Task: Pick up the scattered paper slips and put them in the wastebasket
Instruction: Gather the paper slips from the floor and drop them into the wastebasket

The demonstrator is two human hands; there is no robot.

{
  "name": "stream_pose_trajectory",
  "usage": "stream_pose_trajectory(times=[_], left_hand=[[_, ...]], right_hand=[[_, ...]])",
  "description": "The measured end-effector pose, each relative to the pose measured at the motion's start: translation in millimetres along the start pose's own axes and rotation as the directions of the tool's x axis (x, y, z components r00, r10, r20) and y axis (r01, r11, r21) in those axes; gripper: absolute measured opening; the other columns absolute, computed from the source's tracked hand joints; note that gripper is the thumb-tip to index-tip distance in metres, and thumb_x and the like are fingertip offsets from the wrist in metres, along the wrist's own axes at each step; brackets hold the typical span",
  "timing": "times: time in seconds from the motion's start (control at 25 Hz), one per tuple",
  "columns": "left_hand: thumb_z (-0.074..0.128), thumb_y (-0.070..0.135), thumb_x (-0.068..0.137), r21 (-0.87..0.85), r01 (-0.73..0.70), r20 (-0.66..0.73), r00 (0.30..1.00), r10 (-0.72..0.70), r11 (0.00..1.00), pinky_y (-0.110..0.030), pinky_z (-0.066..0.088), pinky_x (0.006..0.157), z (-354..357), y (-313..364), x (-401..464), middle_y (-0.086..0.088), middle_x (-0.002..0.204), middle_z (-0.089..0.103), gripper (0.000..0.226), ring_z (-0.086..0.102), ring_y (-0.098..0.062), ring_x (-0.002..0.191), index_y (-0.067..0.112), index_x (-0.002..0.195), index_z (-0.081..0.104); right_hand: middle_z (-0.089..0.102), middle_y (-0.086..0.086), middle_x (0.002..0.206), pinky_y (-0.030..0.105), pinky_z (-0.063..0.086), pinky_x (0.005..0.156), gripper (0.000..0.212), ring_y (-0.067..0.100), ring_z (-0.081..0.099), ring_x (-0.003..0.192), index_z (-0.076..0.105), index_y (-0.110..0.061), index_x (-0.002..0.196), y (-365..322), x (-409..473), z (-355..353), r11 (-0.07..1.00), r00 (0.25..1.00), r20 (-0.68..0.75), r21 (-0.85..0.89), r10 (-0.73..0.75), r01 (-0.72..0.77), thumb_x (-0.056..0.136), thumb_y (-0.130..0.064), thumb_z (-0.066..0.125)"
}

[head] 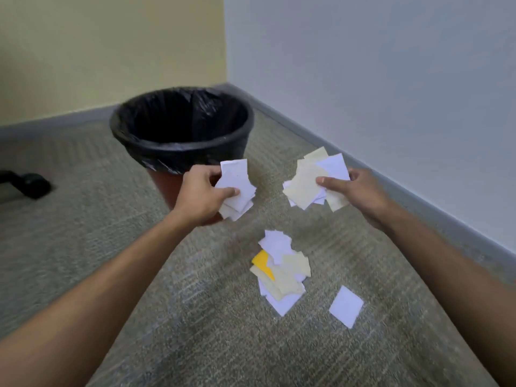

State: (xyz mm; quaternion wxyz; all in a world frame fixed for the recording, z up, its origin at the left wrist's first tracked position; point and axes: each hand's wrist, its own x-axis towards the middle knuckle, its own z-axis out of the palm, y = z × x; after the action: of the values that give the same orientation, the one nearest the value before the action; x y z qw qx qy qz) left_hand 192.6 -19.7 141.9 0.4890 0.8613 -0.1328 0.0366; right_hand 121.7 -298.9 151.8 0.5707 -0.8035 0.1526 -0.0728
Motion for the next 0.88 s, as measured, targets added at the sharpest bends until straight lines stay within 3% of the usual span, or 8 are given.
stream_pose_trajectory(times=[0.2,0.36,0.48,0.6,0.72,0.8,0.88], left_hand=[[0.074,0.017,0.077,0.031,-0.062,-0.306,0.950,0.069,0.998,-0.034,0.056,0.075,-61.8,46.4,57.5,-0.002,0.088,0.072,0.018,0.068,-0.017,0.082,0.011,0.095,0.074],[0.076,0.017,0.076,-0.129,0.156,-0.474,0.858,-0.199,0.979,-0.035,0.055,0.079,-95.7,37.3,103.6,-0.004,0.087,0.068,0.014,0.065,-0.022,0.084,0.009,0.086,0.069],[0.082,0.029,0.072,-0.275,0.273,-0.417,0.830,-0.370,0.922,-0.032,0.048,0.069,-104.2,26.5,120.1,-0.006,0.075,0.061,0.030,0.057,-0.024,0.073,0.013,0.066,0.057],[0.073,0.046,0.078,-0.121,0.220,-0.439,0.863,-0.251,0.968,-0.030,0.043,0.072,-88.4,22.3,110.3,-0.005,0.082,0.060,0.035,0.055,-0.023,0.075,0.017,0.072,0.055],[0.063,0.041,0.084,0.051,-0.012,-0.564,0.825,0.039,0.999,-0.035,0.050,0.078,-66.5,20.4,66.1,-0.005,0.089,0.063,0.030,0.059,-0.020,0.083,0.017,0.102,0.061],[0.061,0.033,0.086,0.051,-0.151,-0.560,0.814,0.153,0.987,-0.033,0.049,0.070,-43.9,13.5,26.8,-0.005,0.081,0.062,0.022,0.058,-0.018,0.074,0.017,0.101,0.062],[0.062,0.027,0.086,0.000,-0.174,-0.485,0.861,0.152,0.985,-0.036,0.049,0.064,-15.2,3.1,-16.7,-0.003,0.073,0.061,0.013,0.058,-0.018,0.067,0.016,0.094,0.063]], right_hand=[[0.072,-0.002,0.086,0.015,0.049,0.056,0.022,0.000,0.066,0.066,0.073,-0.011,0.100,-115.5,56.7,52.6,0.954,0.953,-0.043,0.005,-0.300,0.300,0.079,-0.017,0.077],[0.070,0.001,0.097,0.025,0.054,0.069,0.031,0.015,0.066,0.082,0.071,-0.010,0.107,-154.0,90.4,108.1,0.943,0.942,-0.030,-0.029,-0.334,0.333,0.078,-0.019,0.077],[0.069,0.012,0.113,0.039,0.053,0.089,0.044,0.027,0.066,0.101,0.066,-0.002,0.113,-157.9,102.2,137.8,0.943,0.949,0.033,-0.105,-0.315,0.317,0.080,-0.029,0.076],[0.062,0.010,0.123,0.040,0.046,0.101,0.066,0.026,0.058,0.114,0.056,-0.004,0.126,-149.8,99.6,140.4,0.949,0.958,0.072,-0.138,-0.276,0.284,0.083,-0.053,0.066],[0.062,-0.001,0.119,0.020,0.044,0.089,0.053,0.013,0.058,0.108,0.057,-0.012,0.125,-121.5,78.3,113.1,0.931,0.943,-0.008,-0.159,-0.333,0.328,0.089,-0.052,0.058],[0.064,-0.004,0.110,0.012,0.041,0.078,0.043,0.009,0.058,0.100,0.061,-0.015,0.119,-88.9,53.6,86.7,0.913,0.935,-0.027,-0.227,-0.355,0.340,0.091,-0.047,0.058],[0.064,-0.006,0.105,0.016,0.044,0.080,0.037,0.007,0.059,0.095,0.064,-0.017,0.115,-47.5,27.0,60.0,0.890,0.939,-0.001,-0.319,-0.345,0.326,0.091,-0.044,0.060]])
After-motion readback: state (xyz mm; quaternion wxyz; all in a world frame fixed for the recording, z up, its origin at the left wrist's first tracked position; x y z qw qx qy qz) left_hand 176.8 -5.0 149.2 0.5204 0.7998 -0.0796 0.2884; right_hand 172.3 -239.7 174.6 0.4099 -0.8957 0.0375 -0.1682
